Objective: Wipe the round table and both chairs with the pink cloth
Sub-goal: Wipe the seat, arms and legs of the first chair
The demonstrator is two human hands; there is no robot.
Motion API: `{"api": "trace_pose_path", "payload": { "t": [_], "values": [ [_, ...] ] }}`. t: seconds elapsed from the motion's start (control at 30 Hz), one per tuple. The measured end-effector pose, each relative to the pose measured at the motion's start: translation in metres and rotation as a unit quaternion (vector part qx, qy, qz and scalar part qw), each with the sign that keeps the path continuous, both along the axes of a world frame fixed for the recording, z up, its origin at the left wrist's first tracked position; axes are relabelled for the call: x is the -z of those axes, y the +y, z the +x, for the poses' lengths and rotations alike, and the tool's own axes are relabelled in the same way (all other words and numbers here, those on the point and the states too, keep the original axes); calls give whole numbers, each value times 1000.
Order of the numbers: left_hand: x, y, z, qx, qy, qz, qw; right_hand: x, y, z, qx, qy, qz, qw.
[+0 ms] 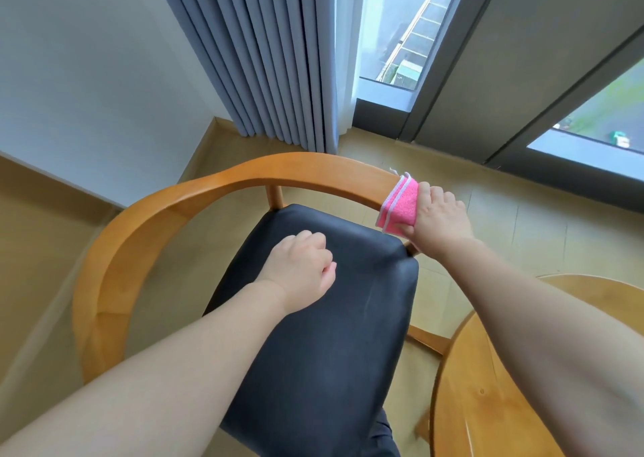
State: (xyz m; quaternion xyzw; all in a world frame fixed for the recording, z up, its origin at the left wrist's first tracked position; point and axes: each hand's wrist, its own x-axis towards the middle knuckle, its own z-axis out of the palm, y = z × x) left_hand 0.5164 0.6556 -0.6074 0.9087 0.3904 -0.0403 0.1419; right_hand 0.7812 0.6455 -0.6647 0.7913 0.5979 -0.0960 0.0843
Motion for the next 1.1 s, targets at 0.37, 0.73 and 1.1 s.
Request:
{"api": "trace_pose_path", "payload": {
  "t": [0.37,0.73,1.1],
  "values": [
    [-1,-15,11,28,16,-12,999,-2,-32,16,95,69,-10,993],
    [-16,-17,1,27,-5,-13,1000,-22,-35,5,243,16,-89,966],
    [-44,-17,-35,5,-30,-22,999,-68,-63,-62,87,108,-96,986]
  ]
}}
